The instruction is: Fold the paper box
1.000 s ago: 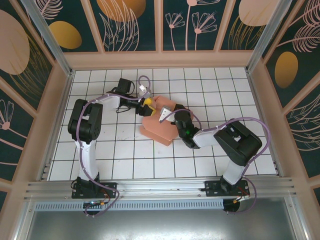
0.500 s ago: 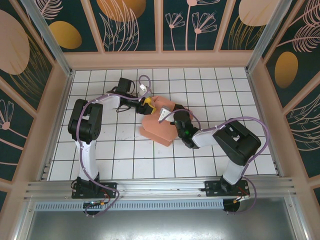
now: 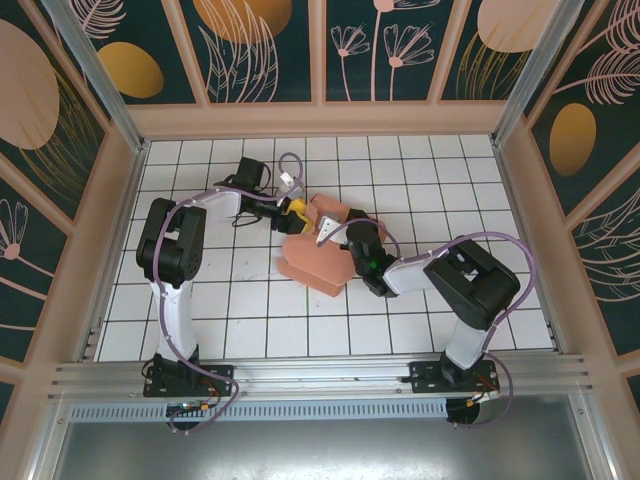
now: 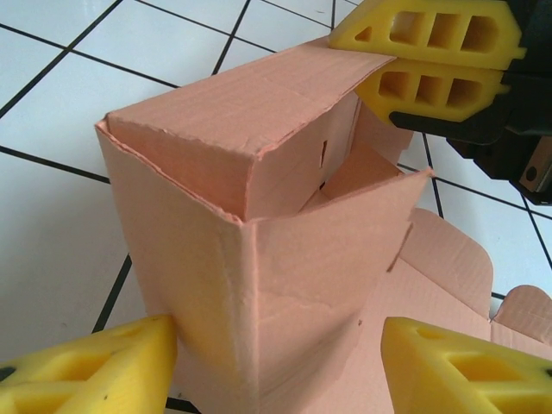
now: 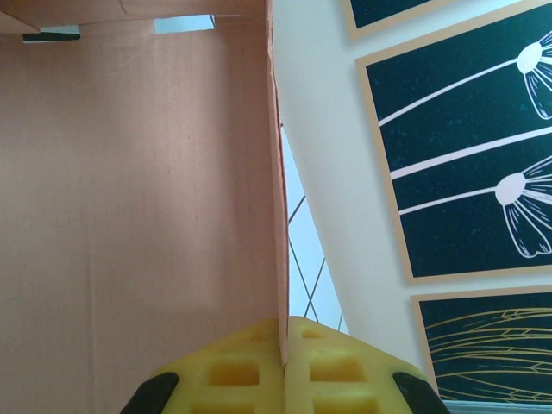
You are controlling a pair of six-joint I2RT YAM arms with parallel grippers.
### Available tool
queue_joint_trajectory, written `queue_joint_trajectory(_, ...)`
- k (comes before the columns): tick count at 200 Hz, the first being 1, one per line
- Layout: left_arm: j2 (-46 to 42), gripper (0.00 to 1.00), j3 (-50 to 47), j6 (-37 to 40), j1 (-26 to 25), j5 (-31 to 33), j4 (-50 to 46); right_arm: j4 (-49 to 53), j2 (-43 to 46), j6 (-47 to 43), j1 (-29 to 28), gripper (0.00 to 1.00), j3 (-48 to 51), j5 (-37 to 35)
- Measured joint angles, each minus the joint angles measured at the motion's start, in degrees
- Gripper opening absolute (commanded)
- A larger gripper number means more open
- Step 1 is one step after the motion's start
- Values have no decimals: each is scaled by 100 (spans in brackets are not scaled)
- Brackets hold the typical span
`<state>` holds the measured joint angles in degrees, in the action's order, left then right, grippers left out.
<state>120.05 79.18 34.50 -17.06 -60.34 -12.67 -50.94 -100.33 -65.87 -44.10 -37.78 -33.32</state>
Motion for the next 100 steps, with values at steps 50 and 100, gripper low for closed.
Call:
queue_joint_trajectory(50, 0, 60, 17, 4, 0, 7, -85, 0, 0, 0, -4, 0, 0, 0)
queue_joint_trajectory(100, 17, 54, 55, -278, -2, 195, 111, 0, 0, 0, -28, 0, 0, -22)
